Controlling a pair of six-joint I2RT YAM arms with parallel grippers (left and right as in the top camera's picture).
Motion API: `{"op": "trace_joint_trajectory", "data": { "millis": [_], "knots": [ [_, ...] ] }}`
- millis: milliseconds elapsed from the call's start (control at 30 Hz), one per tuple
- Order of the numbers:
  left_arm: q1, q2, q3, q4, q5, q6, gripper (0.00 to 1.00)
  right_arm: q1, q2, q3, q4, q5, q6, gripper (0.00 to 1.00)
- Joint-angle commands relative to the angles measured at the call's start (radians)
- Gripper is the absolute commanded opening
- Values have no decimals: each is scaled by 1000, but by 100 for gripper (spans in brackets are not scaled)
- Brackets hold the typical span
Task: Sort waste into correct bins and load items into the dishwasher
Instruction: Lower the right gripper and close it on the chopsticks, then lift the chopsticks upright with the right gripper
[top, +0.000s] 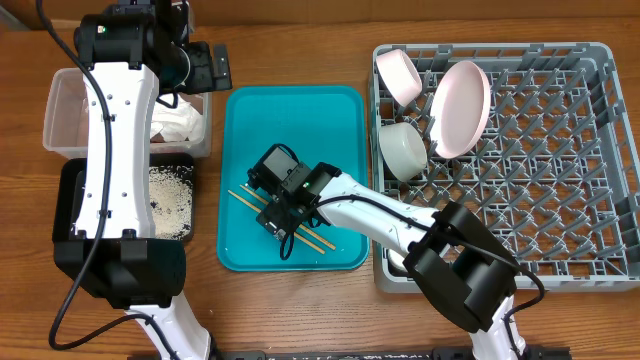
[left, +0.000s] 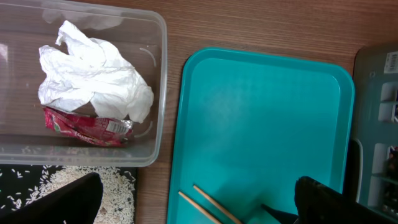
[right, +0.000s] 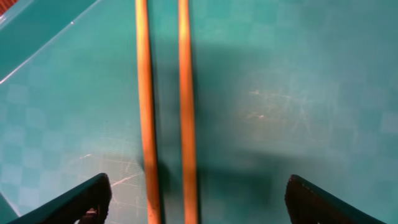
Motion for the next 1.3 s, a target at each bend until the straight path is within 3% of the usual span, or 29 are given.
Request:
{"op": "trace_joint_trajectory", "data": {
  "millis": [0,733,767,833,1000,1133,1267],
  "knots": [
    [-1,-2,13,3,10,-3,100,20,2,3,10,8,-44,88],
    [-1,-2,13,3,11,-3,100,49,61,3,23,15,-53,80],
    [-1,-2,13,3,11,-3,100,49,61,3,26,14,-46,83],
    [-1,-2,13,3,11,-3,100,49,61,3,27,11,-26,100],
    [-1,-2,13,3,11,-3,100,49,61,2,40,-8,-54,100],
    [-1,-2,13,3,11,-3,100,49,67,2,51,2,-68,78],
    [-1,-2,13,3,11,-3,100,49,74,2,38,5,-68,64]
  ]
}}
